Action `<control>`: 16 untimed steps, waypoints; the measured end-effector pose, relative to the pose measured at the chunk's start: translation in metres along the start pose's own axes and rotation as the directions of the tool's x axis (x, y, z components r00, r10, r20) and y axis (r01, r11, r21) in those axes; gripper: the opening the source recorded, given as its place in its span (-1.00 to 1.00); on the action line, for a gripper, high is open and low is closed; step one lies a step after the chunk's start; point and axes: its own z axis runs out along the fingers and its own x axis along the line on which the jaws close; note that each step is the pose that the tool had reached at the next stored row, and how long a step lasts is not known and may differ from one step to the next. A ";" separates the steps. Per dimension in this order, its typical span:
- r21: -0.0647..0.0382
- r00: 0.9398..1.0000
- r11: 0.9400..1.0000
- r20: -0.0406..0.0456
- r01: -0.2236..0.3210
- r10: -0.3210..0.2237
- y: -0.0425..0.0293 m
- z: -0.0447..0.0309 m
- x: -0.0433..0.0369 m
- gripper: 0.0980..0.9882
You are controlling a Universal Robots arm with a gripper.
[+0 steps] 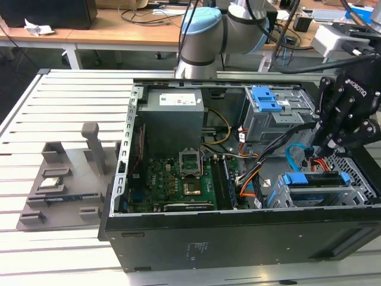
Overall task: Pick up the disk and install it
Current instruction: 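Insert the second disk wire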
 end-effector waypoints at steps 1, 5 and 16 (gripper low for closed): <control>0.000 1.000 1.000 0.000 0.001 -0.001 0.0012 0.0004 0.0000 -0.54; 0.000 1.000 1.000 0.000 0.001 -0.001 0.0012 0.0005 0.0001 -0.98; 0.000 1.000 1.000 0.000 0.001 -0.001 -0.0176 0.0145 0.0266 -0.98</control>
